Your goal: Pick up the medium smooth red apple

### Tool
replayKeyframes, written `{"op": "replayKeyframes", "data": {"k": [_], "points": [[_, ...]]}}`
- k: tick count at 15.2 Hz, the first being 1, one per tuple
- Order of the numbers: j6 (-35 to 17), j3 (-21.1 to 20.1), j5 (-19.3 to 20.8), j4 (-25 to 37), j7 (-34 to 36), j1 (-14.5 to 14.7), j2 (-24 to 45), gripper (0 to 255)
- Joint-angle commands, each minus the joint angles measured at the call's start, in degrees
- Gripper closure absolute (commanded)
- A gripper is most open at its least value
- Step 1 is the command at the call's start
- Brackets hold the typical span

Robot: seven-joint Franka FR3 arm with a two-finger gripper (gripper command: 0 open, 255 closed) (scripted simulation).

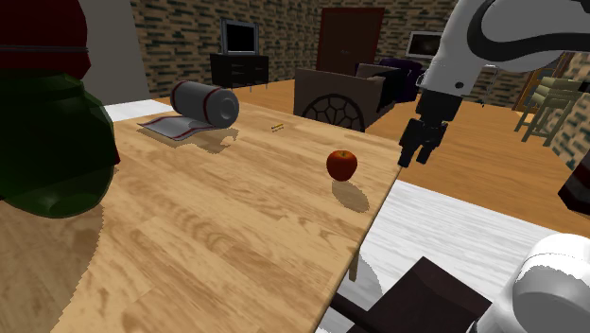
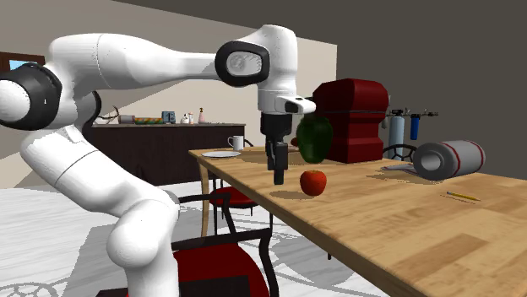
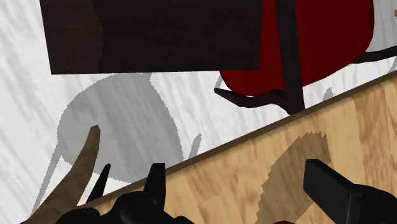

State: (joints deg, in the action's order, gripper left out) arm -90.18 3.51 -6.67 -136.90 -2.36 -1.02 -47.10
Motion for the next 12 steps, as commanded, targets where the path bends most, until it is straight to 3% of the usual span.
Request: {"op": "replayKeyframes", "data": {"k": [1,6,12], "points": [[0.00,0.00,0.00,0.00,0.00,0.00,0.00,0],[-3.29,-7.59,1.25,7.07,6.52,0.90,9.52,0],[-4.78,-15.59,5.53,17.15,14.54,0.81,21.44,0]]}}
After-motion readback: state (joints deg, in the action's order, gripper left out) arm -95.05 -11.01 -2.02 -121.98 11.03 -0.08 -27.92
